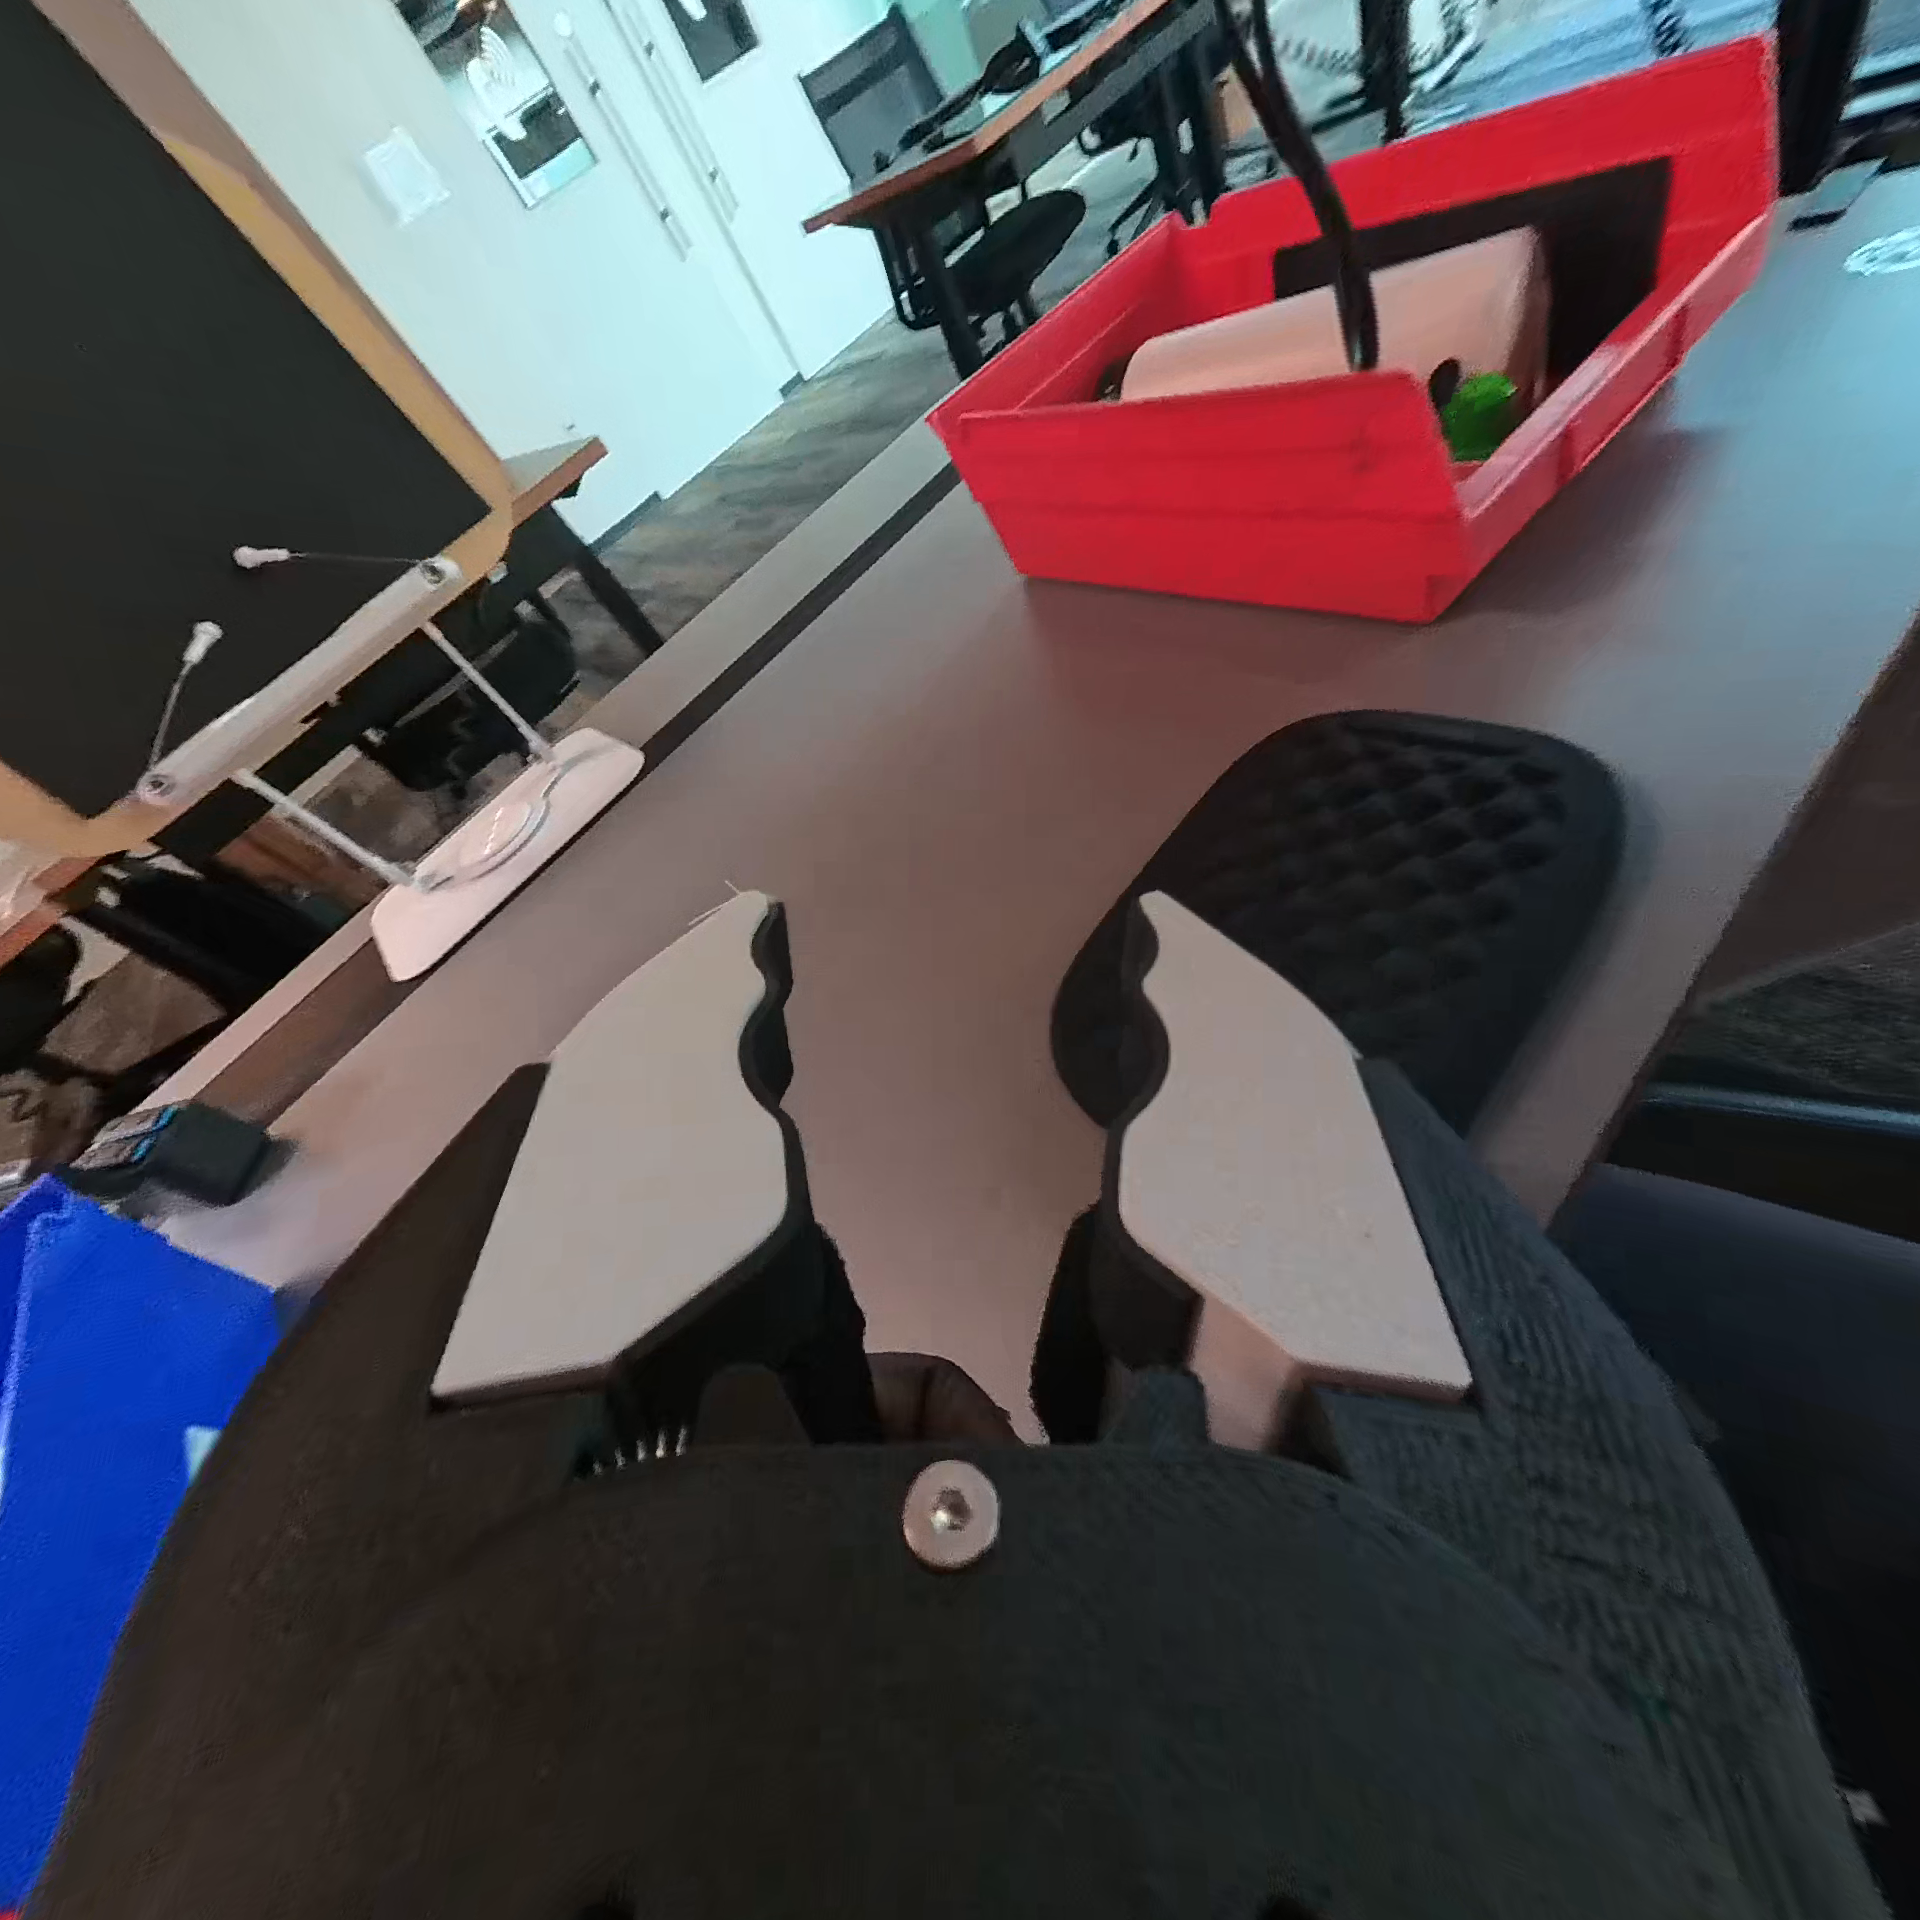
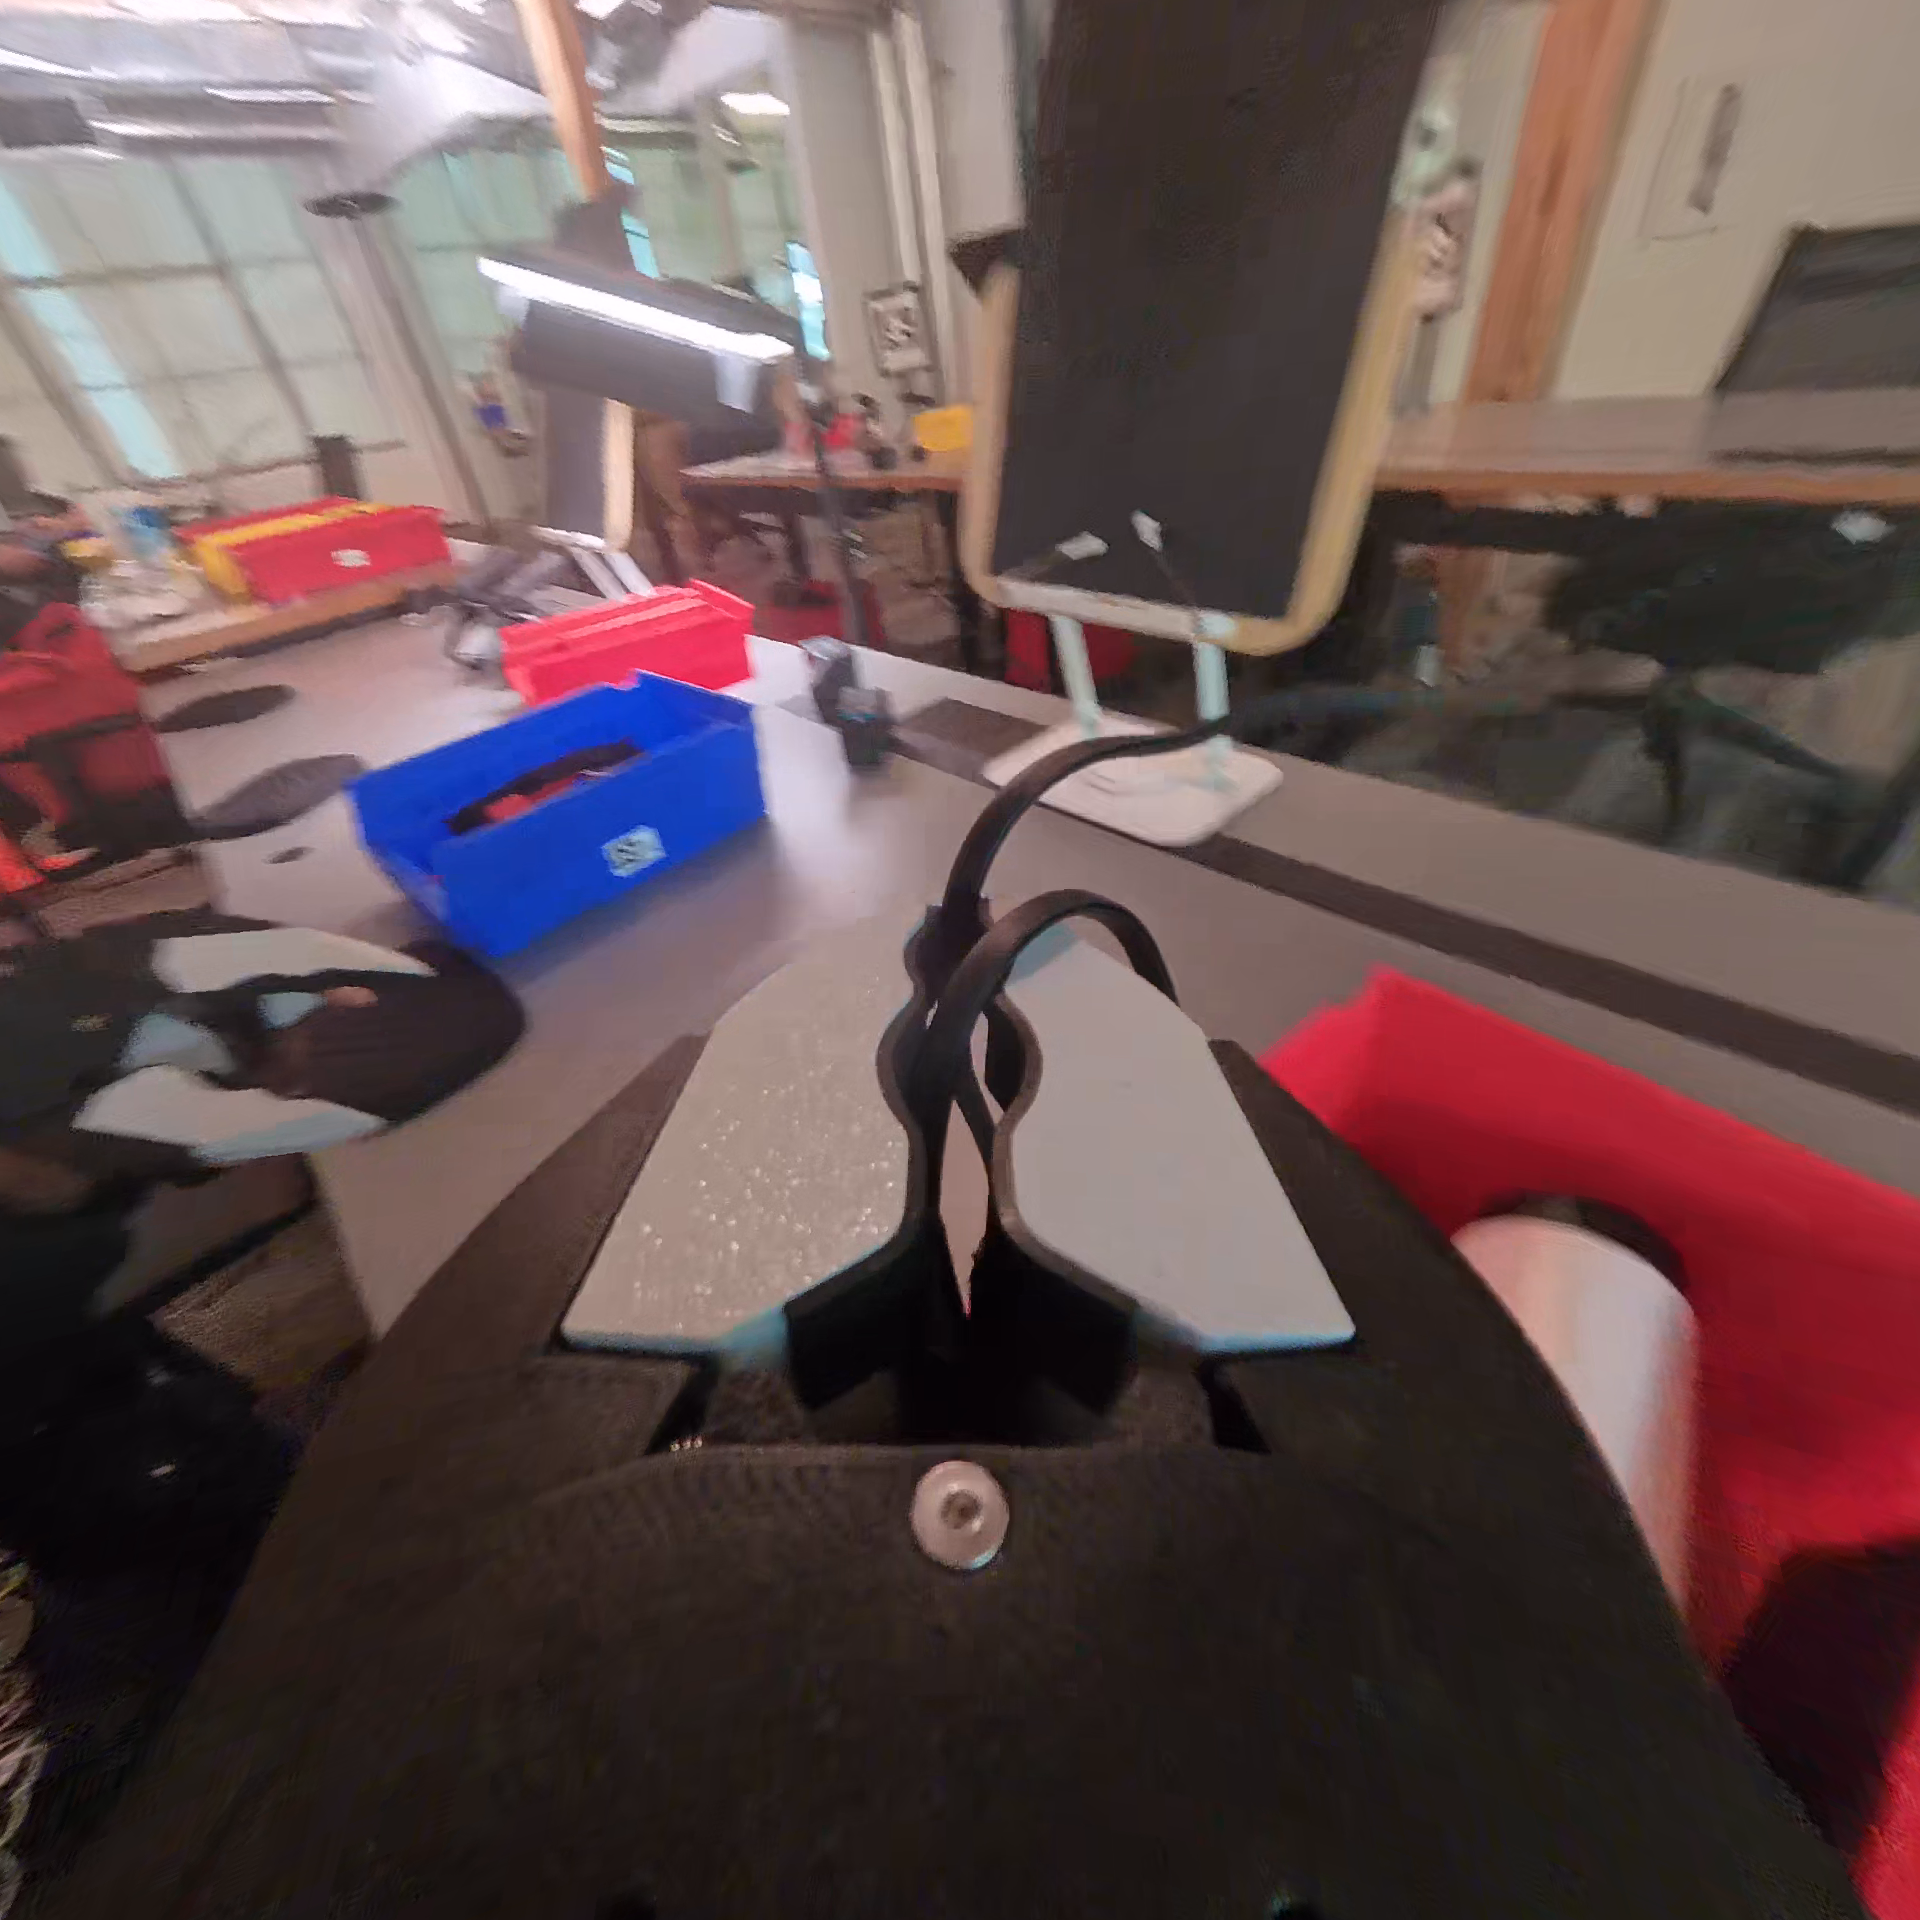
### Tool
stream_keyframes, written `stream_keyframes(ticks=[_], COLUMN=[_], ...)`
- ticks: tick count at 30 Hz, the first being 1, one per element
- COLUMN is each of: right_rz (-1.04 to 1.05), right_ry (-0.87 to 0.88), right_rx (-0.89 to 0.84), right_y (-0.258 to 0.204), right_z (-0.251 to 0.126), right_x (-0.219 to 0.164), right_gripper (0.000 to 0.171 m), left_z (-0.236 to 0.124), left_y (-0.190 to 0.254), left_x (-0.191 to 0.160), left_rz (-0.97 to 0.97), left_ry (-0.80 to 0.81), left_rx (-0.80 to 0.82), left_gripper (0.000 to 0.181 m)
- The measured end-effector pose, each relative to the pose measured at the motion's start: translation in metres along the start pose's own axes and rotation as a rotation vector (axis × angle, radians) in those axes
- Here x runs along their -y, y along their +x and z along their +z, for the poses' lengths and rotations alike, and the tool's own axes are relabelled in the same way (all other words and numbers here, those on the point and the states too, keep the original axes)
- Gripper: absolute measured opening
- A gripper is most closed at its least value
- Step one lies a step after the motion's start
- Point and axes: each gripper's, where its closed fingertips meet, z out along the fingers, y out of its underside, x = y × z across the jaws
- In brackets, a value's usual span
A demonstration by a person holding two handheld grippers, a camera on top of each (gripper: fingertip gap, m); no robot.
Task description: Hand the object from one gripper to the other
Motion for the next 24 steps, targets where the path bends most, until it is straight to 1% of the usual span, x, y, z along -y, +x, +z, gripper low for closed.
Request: stream_keyframes(ticks=[3,5,8,10,11,13,15,17,21,24], right_rz=[0.04,0.052,0.083,0.049,0.015,-0.069,-0.147,-0.209,-0.261,-0.237], right_ry=[-0.142,-0.258,-0.346,-0.443,-0.52,-0.679,-0.757,-0.753,-0.738,-0.788], right_rx=[-0.183,-0.294,-0.395,-0.471,-0.519,-0.586,-0.63,-0.682,-0.762,-0.754], right_y=[0.055,0.082,0.103,0.115,0.121,0.13,0.132,0.132,0.129,0.121], right_z=[0.005,0.005,0.005,0.002,0.0,-0.005,-0.005,-0.003,-0.008,-0.017], right_x=[-0.049,-0.082,-0.109,-0.123,-0.132,-0.144,-0.141,-0.122,-0.078,-0.061], right_gripper=[0.006,0.006,0.007,0.007,0.012,0.04,0.069,0.091,0.104,0.112], left_z=[0.001,0.001,0.001,0.001,0.001,0.0,0.0,0.0,0.0,-0.002], left_y=[-0.003,-0.005,-0.007,-0.006,-0.007,-0.007,-0.007,-0.006,-0.008,-0.008], left_x=[-0.003,-0.004,-0.006,-0.006,-0.006,-0.006,-0.007,-0.007,-0.009,-0.008], left_rz=[0.001,0.004,0.012,0.009,0.01,0.013,0.009,-0.002,-0.018,-0.045], left_ry=[-0.012,-0.017,-0.025,-0.027,-0.026,-0.029,-0.032,-0.033,-0.039,-0.03], left_rx=[0.014,0.021,0.03,0.028,0.028,0.028,0.024,0.014,0.011,-0.009], left_gripper=[0.061,0.061,0.061,0.061,0.061,0.061,0.061,0.061,0.062,0.062])
